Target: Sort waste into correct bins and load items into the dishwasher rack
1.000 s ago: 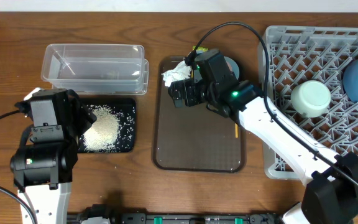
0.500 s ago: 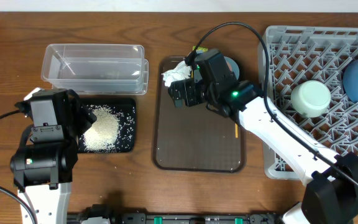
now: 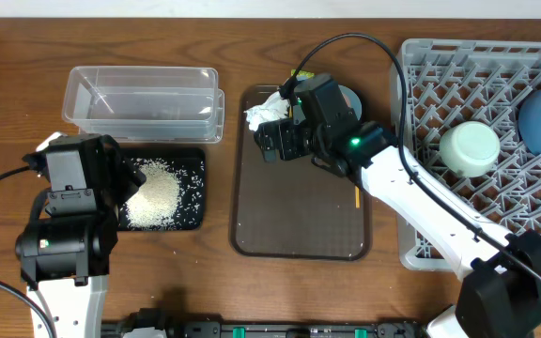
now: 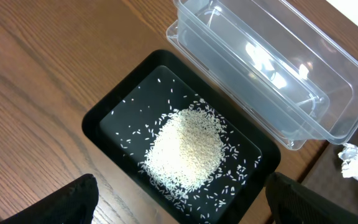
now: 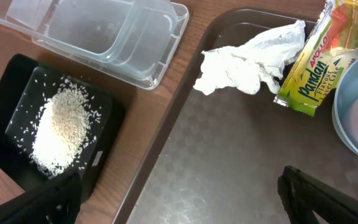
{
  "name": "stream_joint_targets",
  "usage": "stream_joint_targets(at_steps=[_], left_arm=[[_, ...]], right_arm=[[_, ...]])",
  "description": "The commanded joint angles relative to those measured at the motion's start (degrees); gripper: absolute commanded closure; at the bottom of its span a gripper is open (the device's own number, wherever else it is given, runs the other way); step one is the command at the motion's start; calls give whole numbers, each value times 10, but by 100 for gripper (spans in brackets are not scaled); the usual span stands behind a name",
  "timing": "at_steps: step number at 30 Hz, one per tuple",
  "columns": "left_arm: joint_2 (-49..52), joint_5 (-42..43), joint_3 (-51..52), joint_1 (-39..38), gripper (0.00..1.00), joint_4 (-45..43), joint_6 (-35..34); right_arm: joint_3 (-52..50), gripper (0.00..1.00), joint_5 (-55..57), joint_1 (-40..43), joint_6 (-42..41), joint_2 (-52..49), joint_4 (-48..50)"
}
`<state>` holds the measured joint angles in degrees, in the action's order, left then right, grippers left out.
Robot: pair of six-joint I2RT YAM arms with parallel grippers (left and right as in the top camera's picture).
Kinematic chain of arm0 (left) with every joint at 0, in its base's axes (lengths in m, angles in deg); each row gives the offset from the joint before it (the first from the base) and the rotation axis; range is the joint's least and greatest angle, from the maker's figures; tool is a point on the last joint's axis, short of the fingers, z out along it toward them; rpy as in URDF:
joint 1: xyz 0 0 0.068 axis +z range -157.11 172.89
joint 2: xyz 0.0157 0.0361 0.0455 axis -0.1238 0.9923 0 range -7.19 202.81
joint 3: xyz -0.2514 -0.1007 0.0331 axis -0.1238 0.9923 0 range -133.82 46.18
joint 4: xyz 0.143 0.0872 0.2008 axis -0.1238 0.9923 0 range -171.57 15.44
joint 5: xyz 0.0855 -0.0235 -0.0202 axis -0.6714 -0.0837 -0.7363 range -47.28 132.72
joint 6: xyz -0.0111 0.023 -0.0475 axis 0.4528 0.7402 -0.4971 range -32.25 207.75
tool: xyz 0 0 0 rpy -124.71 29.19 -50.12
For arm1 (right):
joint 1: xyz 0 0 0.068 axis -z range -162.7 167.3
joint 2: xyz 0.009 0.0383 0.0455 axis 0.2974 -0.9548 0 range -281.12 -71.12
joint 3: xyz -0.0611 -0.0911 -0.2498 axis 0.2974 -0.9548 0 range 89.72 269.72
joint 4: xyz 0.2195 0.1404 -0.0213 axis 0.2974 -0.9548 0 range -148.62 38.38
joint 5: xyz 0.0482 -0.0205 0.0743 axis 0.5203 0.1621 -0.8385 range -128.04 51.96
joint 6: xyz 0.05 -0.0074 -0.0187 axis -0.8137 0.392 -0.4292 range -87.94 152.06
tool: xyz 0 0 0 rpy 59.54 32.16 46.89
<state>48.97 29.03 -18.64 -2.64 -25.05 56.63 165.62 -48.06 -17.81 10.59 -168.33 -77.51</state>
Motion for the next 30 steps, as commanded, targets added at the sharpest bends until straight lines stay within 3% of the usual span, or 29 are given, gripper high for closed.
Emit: stream_joint_targets(at_steps=[1,8,16,26,30], left_arm=[[4,-3,-7,3,12,0,4],[4,-3,-7,3,12,0,4],[4,-3,-7,3,12,0,4],[4,-3,-7,3,12,0,4],[4,-3,-7,3,12,0,4]], right_arm=[[1,1,-14,-8,-7,0,3],[1,1,-41,-12,-7,0,4],[9,1,122,-1,57,-2,25],[205,1,91,89,84,-74,-170],[241,5,92,93,99,-127,-191]])
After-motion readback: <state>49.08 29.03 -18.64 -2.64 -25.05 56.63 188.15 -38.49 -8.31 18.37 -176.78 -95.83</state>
